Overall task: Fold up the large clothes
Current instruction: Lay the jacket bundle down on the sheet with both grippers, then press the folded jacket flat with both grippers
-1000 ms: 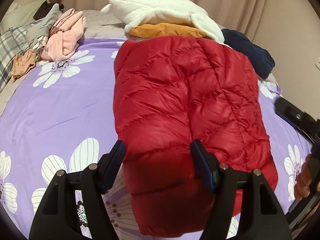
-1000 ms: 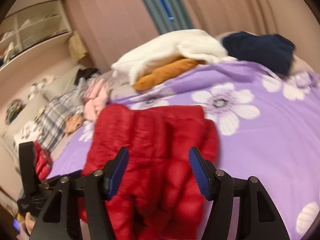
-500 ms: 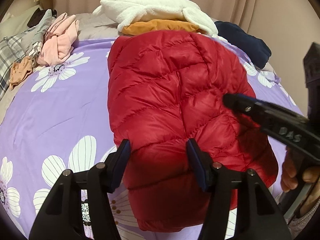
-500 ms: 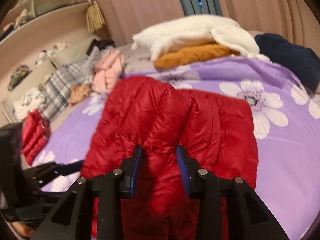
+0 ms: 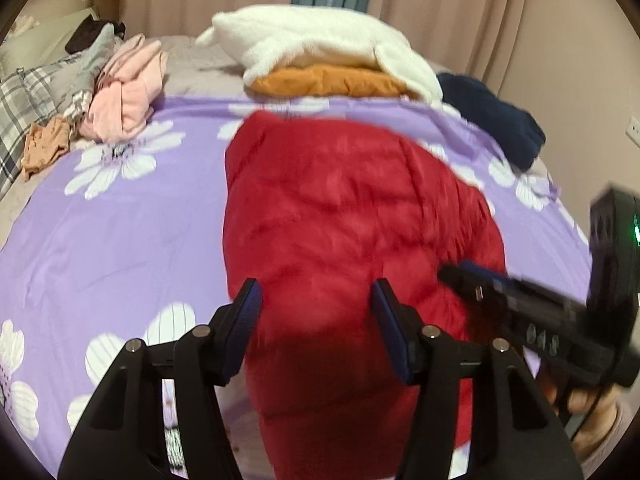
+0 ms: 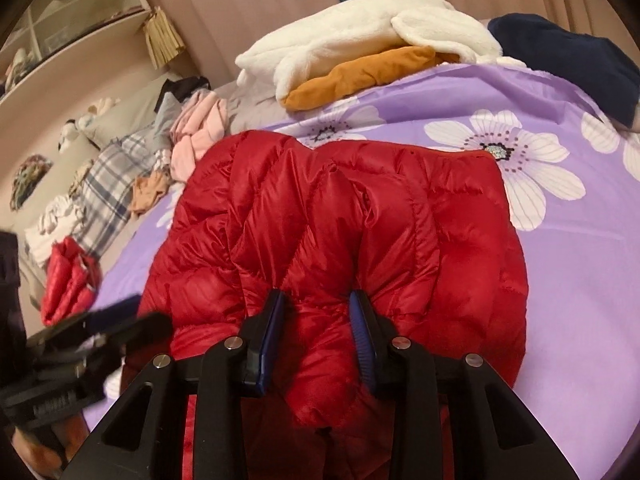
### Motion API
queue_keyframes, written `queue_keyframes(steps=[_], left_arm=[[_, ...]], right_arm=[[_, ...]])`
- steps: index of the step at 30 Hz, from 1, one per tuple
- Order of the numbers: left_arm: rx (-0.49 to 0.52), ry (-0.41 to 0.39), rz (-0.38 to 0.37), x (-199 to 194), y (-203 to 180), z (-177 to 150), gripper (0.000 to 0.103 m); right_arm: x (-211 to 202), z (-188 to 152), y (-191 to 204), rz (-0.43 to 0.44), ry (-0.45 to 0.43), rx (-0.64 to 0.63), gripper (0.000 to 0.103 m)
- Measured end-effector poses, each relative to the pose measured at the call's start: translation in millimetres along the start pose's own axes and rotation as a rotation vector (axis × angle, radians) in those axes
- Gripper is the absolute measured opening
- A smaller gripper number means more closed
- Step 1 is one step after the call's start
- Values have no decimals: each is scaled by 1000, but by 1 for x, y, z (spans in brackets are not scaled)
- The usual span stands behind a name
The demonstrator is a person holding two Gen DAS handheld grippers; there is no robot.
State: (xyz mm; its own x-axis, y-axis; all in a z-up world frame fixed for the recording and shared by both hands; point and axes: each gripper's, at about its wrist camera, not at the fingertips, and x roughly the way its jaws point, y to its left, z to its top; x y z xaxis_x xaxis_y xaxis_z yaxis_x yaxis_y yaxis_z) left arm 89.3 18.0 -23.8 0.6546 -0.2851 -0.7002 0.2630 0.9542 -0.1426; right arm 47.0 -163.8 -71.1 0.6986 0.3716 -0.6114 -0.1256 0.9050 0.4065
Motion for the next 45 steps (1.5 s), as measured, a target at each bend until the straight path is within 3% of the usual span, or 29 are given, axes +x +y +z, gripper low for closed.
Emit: queue_keyframes(steps=[4,8,14,21,26,38,45], left_arm=[[16,-17,15,11,-3,15,56],[38,47,31,33,-4,13,55],[47,64,23,37,-2,11,55],[76,72,27,43,-7,8,55],[73,79,32,45,-5,7,55],[54,60,48,-1,-7,-12,57],[93,108,30,-11,-18,-41,55]], right_arm=[[-8,-2,7,-23,-9,-35,34],[-15,-1,10,-53,-18,-70,34],[-32,-5,14,-47,-43,-81,34],[-17,-22,16,-102,19,-131,34],[-9,-30,18,-126,13,-147,34],[-19,-30,8,-71,15,-58,34],[-26,-29,5,-51,22,-11,34]])
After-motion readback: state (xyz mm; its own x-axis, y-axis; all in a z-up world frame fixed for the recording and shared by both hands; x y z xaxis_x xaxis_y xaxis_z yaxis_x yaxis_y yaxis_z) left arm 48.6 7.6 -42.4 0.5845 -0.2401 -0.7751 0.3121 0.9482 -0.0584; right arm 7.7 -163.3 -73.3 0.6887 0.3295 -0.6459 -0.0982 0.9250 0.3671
